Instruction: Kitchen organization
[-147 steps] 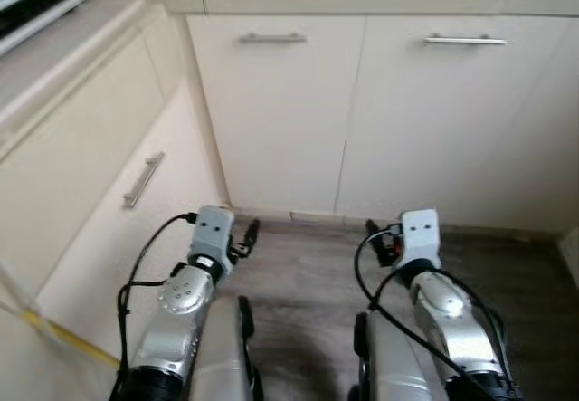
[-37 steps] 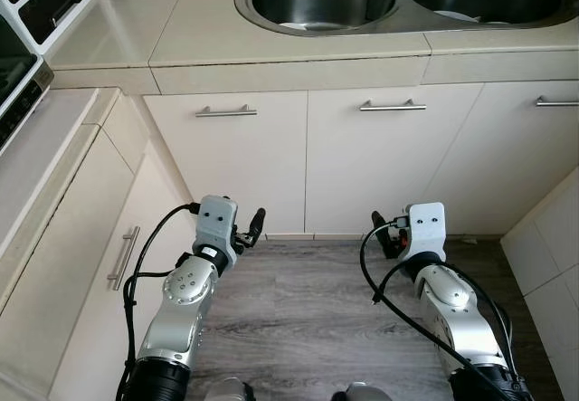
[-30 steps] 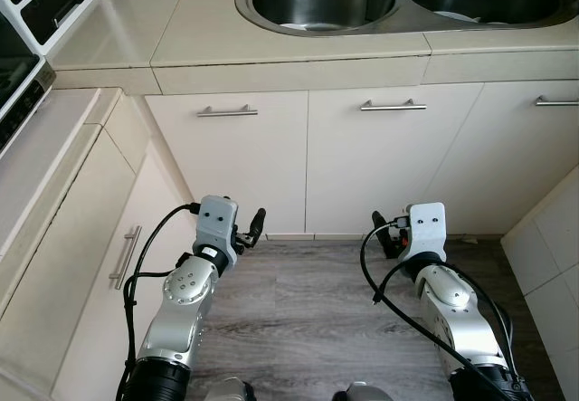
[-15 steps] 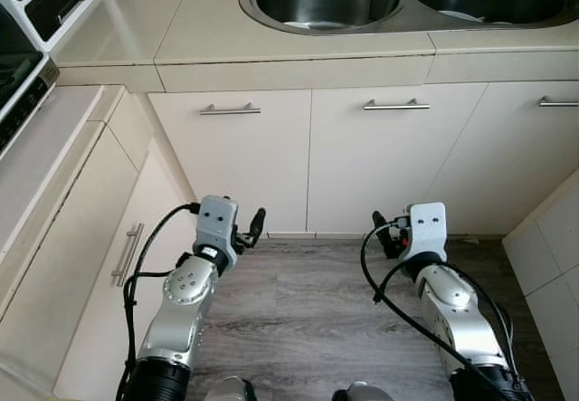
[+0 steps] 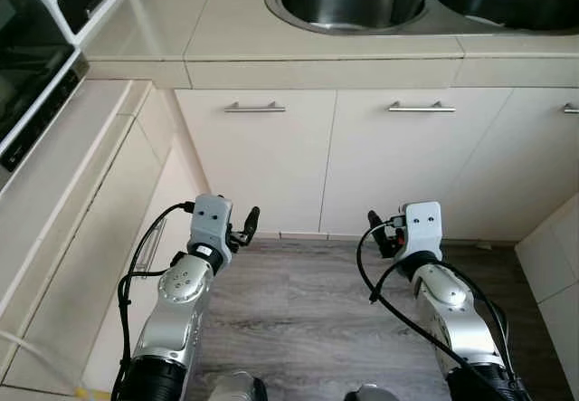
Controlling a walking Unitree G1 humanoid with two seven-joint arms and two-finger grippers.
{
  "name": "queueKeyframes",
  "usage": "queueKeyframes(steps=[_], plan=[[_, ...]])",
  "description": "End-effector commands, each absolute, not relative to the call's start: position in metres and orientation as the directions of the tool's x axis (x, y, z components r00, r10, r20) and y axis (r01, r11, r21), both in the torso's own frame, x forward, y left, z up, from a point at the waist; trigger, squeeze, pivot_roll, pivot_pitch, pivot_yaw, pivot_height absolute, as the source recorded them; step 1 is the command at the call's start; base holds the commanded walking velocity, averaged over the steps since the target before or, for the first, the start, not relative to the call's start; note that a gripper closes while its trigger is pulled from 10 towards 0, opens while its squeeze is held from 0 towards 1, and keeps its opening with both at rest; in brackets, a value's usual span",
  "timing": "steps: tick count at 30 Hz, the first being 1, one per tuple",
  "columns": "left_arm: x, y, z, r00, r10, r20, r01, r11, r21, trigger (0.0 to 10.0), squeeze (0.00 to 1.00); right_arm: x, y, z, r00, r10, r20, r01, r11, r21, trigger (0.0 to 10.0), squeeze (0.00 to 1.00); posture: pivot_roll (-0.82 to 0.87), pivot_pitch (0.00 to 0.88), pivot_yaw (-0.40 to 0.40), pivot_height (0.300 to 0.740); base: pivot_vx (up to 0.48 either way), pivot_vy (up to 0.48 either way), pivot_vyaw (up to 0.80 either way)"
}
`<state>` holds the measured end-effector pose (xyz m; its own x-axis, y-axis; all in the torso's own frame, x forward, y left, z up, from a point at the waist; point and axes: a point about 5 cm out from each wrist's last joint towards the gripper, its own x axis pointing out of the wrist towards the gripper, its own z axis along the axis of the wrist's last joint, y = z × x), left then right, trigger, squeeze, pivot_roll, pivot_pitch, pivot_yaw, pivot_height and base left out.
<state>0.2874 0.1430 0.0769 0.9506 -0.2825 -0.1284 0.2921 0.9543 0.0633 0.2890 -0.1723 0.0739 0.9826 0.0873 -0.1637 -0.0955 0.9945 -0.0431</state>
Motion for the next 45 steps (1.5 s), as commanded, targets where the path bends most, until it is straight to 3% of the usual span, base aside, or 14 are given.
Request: queueKeyframes(steps=[1,15,22,28,35,45], plan=[[0.286,0.143,0.075,0.949,-0.284,-0.133,0.294,0.954,0.06,10.0,0.0,0.287,-0.174,0.072,0.982,0.085,-0.169,-0.092,0.995,-0.035,10.0,0.0,-0.09,0.08,0.042,0.74,0.0,0.0,0.0],[0.284,0.146,0.076,0.955,-0.264,-0.136,0.277,0.957,0.089,10.0,0.0,0.284,-0.171,0.076,0.983,0.101,-0.153,-0.116,0.989,-0.09,10.0,0.0,-0.09,0.077,0.045,0.74,0.0,0.0,0.0],[0.269,0.154,0.088,0.96,-0.256,-0.112,0.276,0.929,0.246,10.0,0.0,0.266,-0.17,0.079,0.976,0.141,-0.166,-0.169,0.971,-0.168,10.0,0.0,-0.1,0.084,0.044,0.74,0.0,0.0,0.0],[0.245,0.161,0.075,0.958,-0.235,-0.165,0.269,0.937,0.226,10.0,0.0,0.252,-0.17,0.084,0.972,0.182,-0.151,-0.215,0.946,-0.242,10.0,0.0,-0.09,0.092,0.039,0.74,0.0,0.0,0.0],[0.246,0.16,0.075,0.958,-0.224,-0.179,0.262,0.939,0.222,10.0,0.0,0.245,-0.169,0.086,0.964,0.213,-0.159,-0.257,0.899,-0.356,10.0,0.0,-0.09,0.088,0.035,0.74,0.0,0.0,0.0],[0.246,0.161,0.073,0.957,-0.221,-0.188,0.26,0.942,0.212,10.0,0.0,0.23,-0.176,0.078,0.963,0.173,-0.207,-0.242,0.894,-0.377,10.0,0.0,-0.11,0.08,0.046,0.74,0.0,0.0,0.0]])
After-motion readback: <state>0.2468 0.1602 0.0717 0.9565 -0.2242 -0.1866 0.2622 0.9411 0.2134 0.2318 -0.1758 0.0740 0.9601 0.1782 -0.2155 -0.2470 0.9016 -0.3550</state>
